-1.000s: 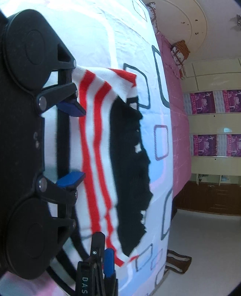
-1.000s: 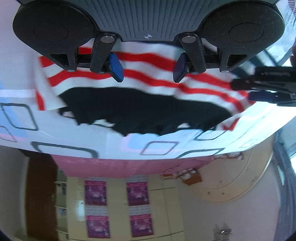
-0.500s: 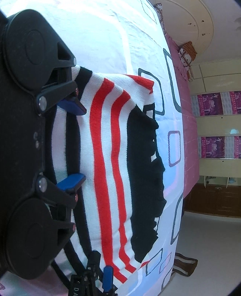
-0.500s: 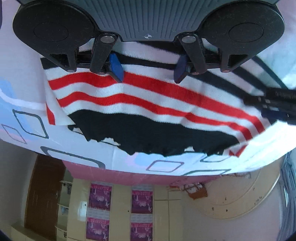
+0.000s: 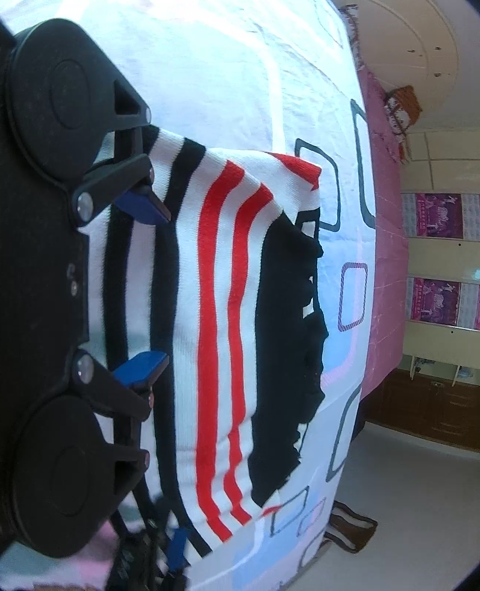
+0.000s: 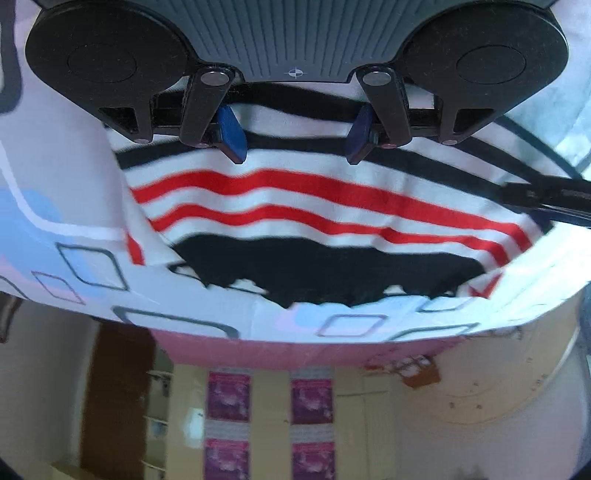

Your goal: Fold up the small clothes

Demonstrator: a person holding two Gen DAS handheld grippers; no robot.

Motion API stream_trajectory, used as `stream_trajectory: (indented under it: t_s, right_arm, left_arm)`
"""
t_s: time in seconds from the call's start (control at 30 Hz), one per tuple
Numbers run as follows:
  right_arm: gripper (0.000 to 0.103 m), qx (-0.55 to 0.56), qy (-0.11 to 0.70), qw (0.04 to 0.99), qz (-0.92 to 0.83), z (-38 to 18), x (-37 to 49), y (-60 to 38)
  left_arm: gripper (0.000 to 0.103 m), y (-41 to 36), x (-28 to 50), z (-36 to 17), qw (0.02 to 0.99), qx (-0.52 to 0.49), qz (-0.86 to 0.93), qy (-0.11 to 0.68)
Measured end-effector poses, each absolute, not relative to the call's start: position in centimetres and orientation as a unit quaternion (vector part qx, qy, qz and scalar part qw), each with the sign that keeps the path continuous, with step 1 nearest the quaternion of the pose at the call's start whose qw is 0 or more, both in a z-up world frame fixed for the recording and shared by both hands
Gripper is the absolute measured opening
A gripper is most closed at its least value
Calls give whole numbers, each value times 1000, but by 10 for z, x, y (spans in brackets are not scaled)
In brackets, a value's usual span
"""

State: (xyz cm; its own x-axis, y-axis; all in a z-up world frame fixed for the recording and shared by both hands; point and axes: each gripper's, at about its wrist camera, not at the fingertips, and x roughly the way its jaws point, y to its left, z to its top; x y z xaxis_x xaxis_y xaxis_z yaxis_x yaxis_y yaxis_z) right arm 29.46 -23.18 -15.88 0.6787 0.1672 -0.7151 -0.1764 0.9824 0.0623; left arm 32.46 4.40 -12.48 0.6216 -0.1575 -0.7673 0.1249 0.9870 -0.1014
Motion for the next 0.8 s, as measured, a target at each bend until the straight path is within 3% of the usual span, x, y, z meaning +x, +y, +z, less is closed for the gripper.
stream_trajectory:
  t_s: [0.6, 0.8]
  right_arm:
    - [59, 32, 362, 921, 142, -130, 279, -216]
    - [59, 35, 364, 917, 157, -133, 292, -201]
  left_arm:
    - [81, 97, 284, -142, 836, -224, -68, 496]
    - [81, 110, 296, -157, 840, -287, -66, 455]
